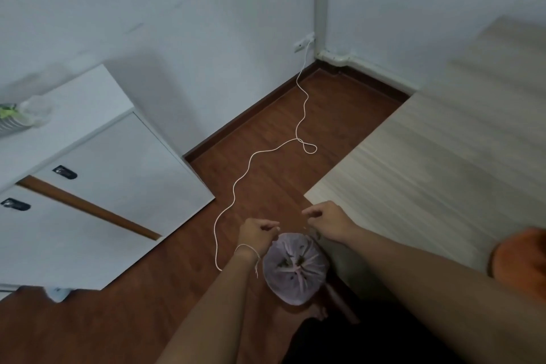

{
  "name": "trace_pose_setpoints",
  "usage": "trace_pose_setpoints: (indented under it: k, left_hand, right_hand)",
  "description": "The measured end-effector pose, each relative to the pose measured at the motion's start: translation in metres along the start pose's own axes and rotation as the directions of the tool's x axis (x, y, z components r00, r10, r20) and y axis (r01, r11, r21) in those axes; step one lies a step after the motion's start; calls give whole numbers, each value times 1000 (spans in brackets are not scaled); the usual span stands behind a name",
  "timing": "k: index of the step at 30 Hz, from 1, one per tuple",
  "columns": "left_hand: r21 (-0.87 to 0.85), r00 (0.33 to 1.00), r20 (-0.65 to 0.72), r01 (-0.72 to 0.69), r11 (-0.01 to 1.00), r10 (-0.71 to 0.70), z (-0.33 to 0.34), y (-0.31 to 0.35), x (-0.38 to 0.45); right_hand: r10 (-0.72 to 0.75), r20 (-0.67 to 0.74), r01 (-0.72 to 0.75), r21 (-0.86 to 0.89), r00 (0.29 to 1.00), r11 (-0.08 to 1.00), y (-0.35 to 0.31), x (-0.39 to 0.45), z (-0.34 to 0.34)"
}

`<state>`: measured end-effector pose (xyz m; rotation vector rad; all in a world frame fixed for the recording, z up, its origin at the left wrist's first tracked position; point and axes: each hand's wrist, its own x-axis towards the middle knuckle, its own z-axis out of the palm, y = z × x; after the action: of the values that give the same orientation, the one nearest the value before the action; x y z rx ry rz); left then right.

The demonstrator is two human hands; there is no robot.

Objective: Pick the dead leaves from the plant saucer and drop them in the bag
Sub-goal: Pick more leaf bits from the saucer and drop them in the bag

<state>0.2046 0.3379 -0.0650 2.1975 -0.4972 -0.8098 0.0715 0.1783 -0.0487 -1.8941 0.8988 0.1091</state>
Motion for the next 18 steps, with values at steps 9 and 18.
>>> trace_pose_setpoints:
  k: [9,18]
  left_hand:
    - [-15,998,50,-41,999,42,12,4,-8]
    - [76,973,102,-217,973,209,50,52,3]
  right_hand:
    - [42,-91,-30,132,995,991,34,-22,-18]
    - [147,-316,18,463,937,886,86,-78,-85]
